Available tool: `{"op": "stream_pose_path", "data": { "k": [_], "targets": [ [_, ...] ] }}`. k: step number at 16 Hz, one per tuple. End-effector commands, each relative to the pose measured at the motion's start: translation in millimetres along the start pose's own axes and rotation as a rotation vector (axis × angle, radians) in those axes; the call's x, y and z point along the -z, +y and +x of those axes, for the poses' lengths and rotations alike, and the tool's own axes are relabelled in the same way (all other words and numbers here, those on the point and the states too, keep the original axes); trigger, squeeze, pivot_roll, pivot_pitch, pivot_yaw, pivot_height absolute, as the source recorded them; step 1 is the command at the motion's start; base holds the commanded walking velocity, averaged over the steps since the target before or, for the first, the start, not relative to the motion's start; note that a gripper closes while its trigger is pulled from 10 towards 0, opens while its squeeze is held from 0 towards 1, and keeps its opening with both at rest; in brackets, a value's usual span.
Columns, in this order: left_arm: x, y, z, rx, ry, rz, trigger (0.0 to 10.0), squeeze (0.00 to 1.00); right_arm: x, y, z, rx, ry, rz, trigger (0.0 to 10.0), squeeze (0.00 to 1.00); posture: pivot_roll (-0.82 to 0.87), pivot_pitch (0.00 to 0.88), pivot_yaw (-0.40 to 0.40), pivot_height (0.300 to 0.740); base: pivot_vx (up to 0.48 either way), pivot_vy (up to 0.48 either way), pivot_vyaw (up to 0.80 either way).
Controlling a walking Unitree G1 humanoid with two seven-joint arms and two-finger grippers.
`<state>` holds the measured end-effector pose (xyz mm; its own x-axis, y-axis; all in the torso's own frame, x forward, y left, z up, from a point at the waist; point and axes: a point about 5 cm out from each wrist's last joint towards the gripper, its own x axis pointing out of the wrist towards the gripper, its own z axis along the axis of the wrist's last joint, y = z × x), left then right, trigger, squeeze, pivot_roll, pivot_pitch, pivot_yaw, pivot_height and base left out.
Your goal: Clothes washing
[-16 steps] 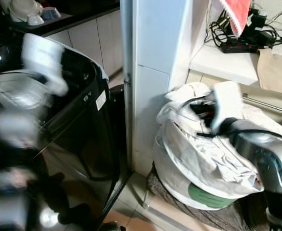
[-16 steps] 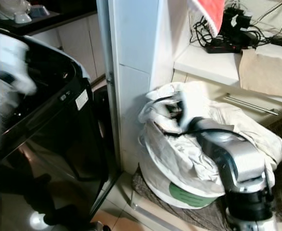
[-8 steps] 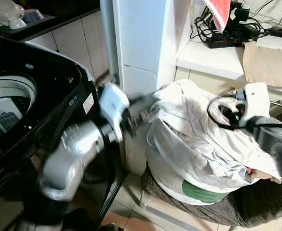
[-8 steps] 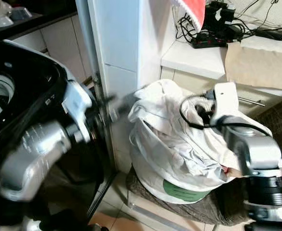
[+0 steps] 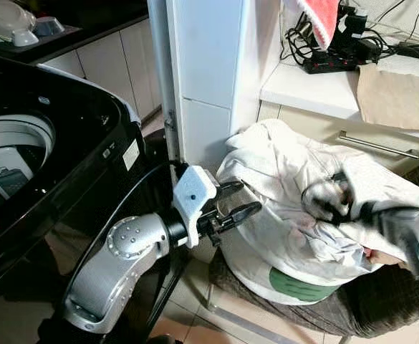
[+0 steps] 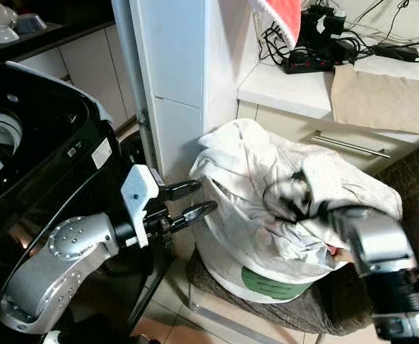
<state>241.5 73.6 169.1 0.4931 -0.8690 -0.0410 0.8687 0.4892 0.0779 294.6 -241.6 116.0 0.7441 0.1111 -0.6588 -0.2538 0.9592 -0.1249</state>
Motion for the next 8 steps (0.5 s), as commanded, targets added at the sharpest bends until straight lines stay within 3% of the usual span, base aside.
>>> {"op": "stream_pose_path", "data": {
  "k": [1,3,4,5,6,7,8],
  "targets": [
    [-3,-5.0,0.4,0.026,0.002,0.006,10.0,0.00,5,2.3,1.7,-0.029,0.016,-0.001,10.0,0.00,-0.02,0.008,0.021,0.740,0.000,0.000,0.00],
    [-3,-8.1,-0.7,0.046,0.012,0.006,10.0,0.00,11,0.9,3.8,-0.029,0.039,0.005,10.0,0.00,-0.02,0.008,0.019,0.740,0.000,0.000,0.00],
    [-1,-9.7,-1.5,0.050,0.018,0.004,10.0,0.00,16,-1.4,5.9,-0.022,0.055,0.009,8.5,0.00,-0.02,0.008,0.020,0.740,0.000,0.000,0.00],
    [0,-10.0,-1.9,0.047,0.023,0.004,10.0,0.00,18,-3.3,7.2,-0.015,0.063,0.008,4.4,0.00,-0.02,0.009,0.021,0.740,0.000,0.000,0.00],
    [1,-10.0,-1.9,0.045,0.027,0.004,10.0,0.00,21,-5.1,8.2,-0.009,0.069,0.001,1.1,0.00,-0.02,0.010,0.021,0.740,0.000,0.000,0.00],
    [1,-9.9,-1.8,0.042,0.030,0.003,10.0,0.00,21,-5.7,8.5,-0.008,0.071,-0.003,0.0,0.00,-0.02,0.010,0.021,0.740,0.000,0.000,0.00],
    [1,-9.6,-1.8,0.039,0.031,0.002,10.0,0.00,21,-5.7,8.6,-0.009,0.067,-0.002,0.0,0.00,-0.02,0.011,0.022,0.740,0.000,0.000,0.00]
  ]
}}
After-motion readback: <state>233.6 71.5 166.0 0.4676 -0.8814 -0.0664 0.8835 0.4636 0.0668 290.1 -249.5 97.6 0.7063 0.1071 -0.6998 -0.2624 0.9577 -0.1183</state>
